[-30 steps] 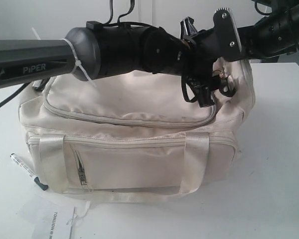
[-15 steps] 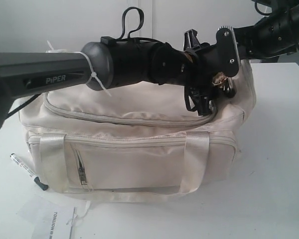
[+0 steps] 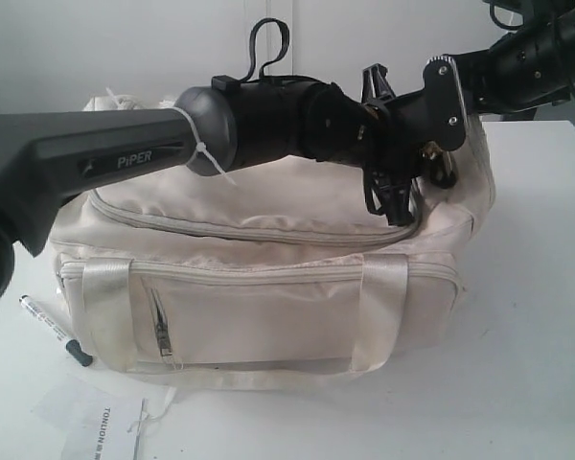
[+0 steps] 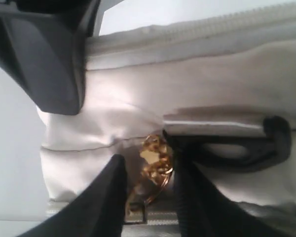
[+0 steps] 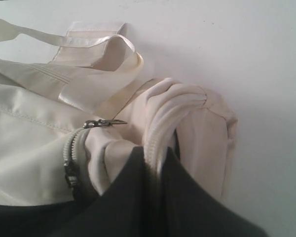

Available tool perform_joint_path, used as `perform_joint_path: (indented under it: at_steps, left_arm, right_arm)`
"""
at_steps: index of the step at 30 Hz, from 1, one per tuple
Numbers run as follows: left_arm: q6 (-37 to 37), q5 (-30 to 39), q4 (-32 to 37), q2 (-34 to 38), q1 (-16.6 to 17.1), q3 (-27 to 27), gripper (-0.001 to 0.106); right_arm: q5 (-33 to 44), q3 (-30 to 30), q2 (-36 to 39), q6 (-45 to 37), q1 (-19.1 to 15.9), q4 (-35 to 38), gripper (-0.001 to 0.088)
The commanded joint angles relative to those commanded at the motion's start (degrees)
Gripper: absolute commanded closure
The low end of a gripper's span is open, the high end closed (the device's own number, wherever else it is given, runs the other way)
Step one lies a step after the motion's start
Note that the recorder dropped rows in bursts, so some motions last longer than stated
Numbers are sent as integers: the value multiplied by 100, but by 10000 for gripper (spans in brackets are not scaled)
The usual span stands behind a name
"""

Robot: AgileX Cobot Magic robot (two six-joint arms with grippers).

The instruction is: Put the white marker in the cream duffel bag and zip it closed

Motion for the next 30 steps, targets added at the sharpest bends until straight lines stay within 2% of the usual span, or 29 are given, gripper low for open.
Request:
perform_joint_path:
  at_steps: [2, 3, 17, 30]
  left_arm:
    - [0, 83, 63, -28, 0, 0, 1030]
    - [0, 134, 63, -53, 0, 0, 1053]
    - [-65, 858, 63, -504, 0, 0, 1053]
    - [-1187, 795, 28, -613, -37, 0, 1053]
  right_arm:
    - [0, 0, 0, 0, 0, 0, 868]
    - [0, 0, 0, 0, 0, 0, 868]
    - [0, 0, 0, 0, 0, 0, 868]
    - [0, 0, 0, 0, 0, 0, 868]
